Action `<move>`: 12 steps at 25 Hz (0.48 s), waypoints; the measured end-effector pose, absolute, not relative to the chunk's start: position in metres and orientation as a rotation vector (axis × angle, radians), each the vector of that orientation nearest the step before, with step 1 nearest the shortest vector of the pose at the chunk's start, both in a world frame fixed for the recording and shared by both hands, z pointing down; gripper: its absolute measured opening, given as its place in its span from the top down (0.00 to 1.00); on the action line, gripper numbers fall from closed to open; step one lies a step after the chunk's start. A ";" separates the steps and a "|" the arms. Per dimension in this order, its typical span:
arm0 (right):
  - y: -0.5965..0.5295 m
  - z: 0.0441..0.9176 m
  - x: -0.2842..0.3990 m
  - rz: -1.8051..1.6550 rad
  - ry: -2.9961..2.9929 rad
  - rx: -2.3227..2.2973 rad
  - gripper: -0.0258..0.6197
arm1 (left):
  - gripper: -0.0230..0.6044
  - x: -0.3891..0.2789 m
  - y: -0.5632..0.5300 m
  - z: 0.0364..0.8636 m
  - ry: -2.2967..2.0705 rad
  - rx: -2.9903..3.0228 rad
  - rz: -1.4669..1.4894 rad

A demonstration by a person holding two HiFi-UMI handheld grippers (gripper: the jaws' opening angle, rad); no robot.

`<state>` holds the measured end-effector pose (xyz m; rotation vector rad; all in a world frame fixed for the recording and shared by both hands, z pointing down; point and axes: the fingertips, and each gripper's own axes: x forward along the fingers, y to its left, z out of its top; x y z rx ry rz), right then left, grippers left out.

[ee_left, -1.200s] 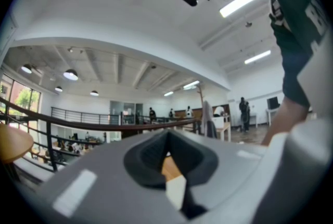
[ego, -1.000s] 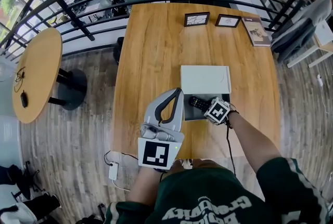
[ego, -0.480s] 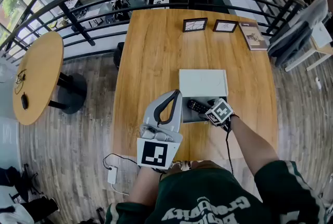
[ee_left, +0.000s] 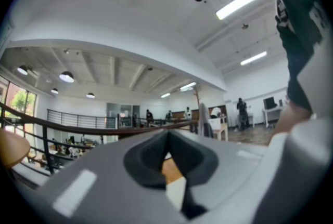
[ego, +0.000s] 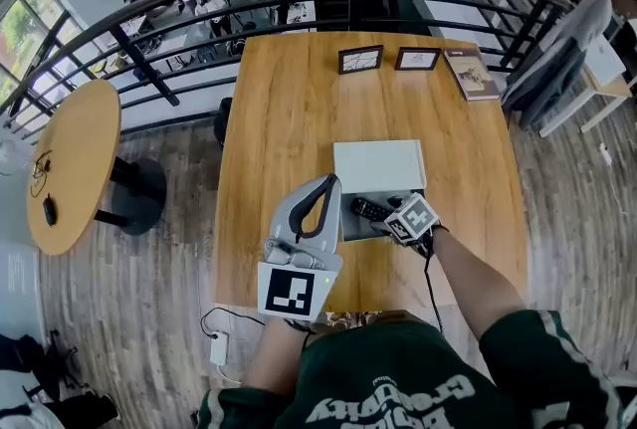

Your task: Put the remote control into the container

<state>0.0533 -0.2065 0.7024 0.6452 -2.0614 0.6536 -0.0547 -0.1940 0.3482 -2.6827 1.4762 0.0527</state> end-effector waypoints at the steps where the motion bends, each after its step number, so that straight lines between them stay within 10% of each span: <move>1: -0.207 0.701 0.052 0.649 -2.070 0.655 0.48 | 0.97 -0.053 -0.194 0.348 1.469 -2.683 0.046; 12: -0.204 0.673 0.039 0.487 -2.185 0.663 0.48 | 0.97 -0.042 -0.193 0.345 1.398 -2.724 0.022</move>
